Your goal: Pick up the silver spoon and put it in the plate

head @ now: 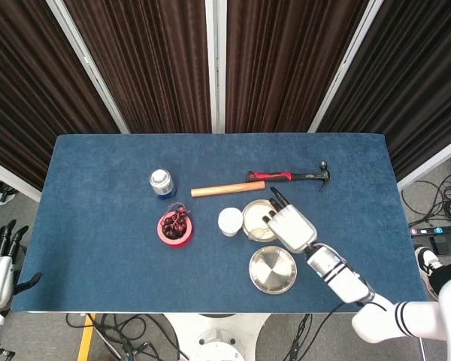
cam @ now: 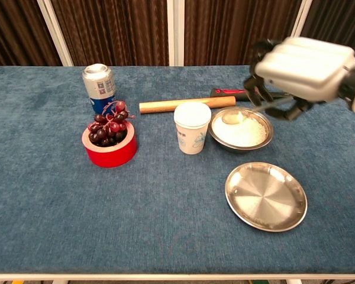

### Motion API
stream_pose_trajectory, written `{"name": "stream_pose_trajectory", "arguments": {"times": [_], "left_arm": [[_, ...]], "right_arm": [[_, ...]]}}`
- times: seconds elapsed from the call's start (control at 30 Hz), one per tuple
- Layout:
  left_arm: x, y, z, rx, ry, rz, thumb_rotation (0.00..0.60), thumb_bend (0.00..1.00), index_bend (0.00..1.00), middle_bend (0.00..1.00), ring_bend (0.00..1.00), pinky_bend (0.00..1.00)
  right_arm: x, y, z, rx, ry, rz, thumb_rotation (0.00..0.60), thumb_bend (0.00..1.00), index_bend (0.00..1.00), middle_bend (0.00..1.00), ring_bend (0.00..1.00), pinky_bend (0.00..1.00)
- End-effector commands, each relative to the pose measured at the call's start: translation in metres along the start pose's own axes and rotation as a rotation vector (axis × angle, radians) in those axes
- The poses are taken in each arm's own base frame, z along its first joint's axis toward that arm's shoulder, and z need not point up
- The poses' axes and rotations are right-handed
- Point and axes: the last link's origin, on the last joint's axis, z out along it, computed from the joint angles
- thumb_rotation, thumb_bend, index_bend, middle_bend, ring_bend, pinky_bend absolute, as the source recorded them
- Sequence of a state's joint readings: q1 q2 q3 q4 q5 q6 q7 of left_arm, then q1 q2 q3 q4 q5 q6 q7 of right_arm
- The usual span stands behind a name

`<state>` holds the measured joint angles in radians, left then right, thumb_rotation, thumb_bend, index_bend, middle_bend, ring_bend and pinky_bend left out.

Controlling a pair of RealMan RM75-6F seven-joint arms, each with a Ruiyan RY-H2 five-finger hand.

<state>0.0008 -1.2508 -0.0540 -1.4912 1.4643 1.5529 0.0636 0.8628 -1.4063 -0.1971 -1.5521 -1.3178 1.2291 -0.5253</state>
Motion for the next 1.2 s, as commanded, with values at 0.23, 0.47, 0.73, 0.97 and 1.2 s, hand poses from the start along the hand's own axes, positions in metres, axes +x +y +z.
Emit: {"name": "stream_pose_trajectory", "arguments": {"times": [0.23, 0.47, 0.73, 0.97, 1.2], "left_arm": [[0.002, 0.002, -0.001, -0.005, 0.0, 0.006, 0.6, 0.1, 0.17, 0.1, 0.05, 0.03], [0.001, 0.002, -0.001, -0.005, -0.005, 0.006, 0.6, 0.1, 0.17, 0.1, 0.05, 0.03], [-0.002, 0.003, 0.0, -0.008, -0.014, -0.003, 0.6, 0.1, 0.17, 0.1, 0.05, 0.03], [-0.004, 0.003, 0.002, -0.016, -0.017, -0.003, 0.6, 0.1, 0.17, 0.1, 0.05, 0.03], [-0.006, 0.006, 0.003, -0.025, -0.023, -0.003, 0.6, 0.1, 0.17, 0.1, 0.05, 0.03]], "right_arm": [[-0.049, -0.021, -0.042, 0.085, -0.017, 0.072, 0.6, 0.33, 0.59, 0.55, 0.2, 0.0], [-0.074, -0.04, -0.047, 0.095, -0.04, 0.047, 0.6, 0.33, 0.52, 0.49, 0.14, 0.0], [-0.072, -0.036, -0.057, 0.022, -0.052, 0.07, 0.6, 0.33, 0.23, 0.31, 0.03, 0.0], [-0.043, 0.018, -0.094, -0.219, 0.029, 0.162, 0.6, 0.33, 0.15, 0.25, 0.03, 0.0], [-0.009, 0.071, -0.158, -0.484, 0.092, 0.236, 0.6, 0.33, 0.01, 0.08, 0.0, 0.0]]}}
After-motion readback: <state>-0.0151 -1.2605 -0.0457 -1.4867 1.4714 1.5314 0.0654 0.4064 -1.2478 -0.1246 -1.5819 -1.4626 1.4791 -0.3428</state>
